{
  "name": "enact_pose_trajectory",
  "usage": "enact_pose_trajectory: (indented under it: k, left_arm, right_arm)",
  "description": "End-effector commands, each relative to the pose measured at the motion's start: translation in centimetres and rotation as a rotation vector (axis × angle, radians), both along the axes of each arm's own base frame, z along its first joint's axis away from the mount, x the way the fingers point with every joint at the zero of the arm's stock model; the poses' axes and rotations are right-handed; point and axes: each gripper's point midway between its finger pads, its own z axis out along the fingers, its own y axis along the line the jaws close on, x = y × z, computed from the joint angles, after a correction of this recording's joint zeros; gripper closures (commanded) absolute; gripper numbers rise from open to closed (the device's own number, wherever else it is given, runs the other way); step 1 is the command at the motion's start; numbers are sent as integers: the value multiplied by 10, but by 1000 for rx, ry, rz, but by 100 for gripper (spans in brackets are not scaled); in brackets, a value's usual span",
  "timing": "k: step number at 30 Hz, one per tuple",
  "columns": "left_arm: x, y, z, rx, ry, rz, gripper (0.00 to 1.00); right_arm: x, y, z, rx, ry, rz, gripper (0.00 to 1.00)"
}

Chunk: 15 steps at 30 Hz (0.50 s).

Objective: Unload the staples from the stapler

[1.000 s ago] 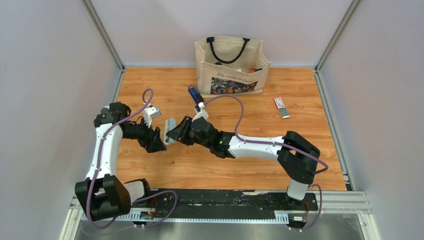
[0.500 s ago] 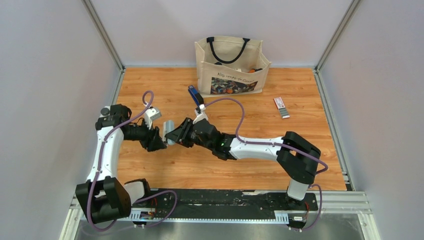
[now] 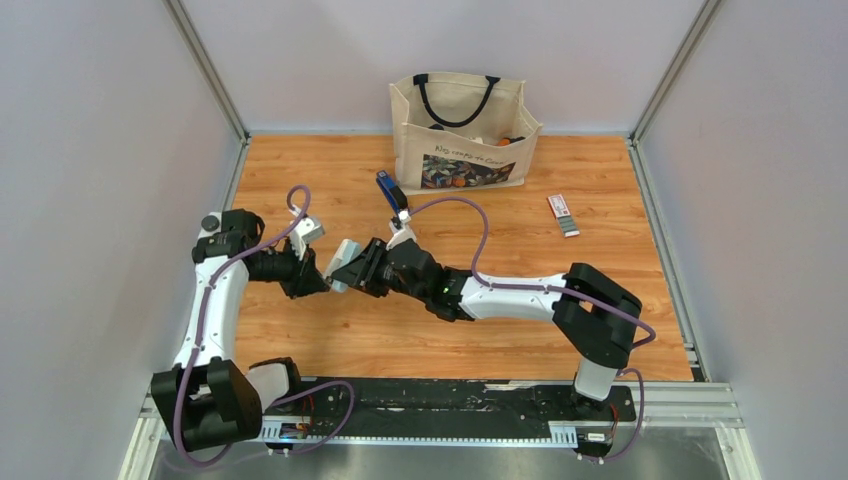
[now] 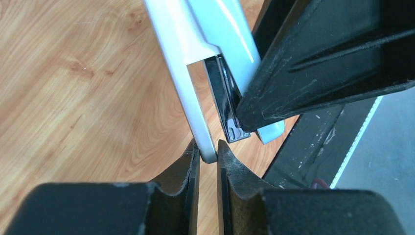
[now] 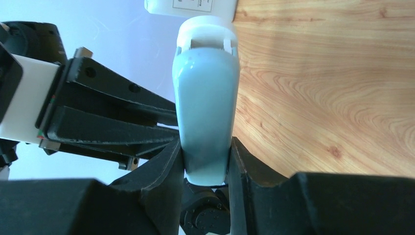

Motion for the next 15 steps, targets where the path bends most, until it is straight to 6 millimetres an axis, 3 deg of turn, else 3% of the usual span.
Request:
enact_pose_trajectory:
  k: [1, 7, 15]
  left_arm:
    - [13, 9, 3, 70, -122, -6, 83]
    - [15, 16, -5, 121, -150, 1, 84]
    - [26, 29, -13, 200, -193, 21, 86]
  right_arm:
    - [-8, -4, 30, 81, -35, 34, 100]
    - [-9, -5, 25, 75, -38, 36, 100]
    - [-28, -7, 16, 45, -63, 149, 100]
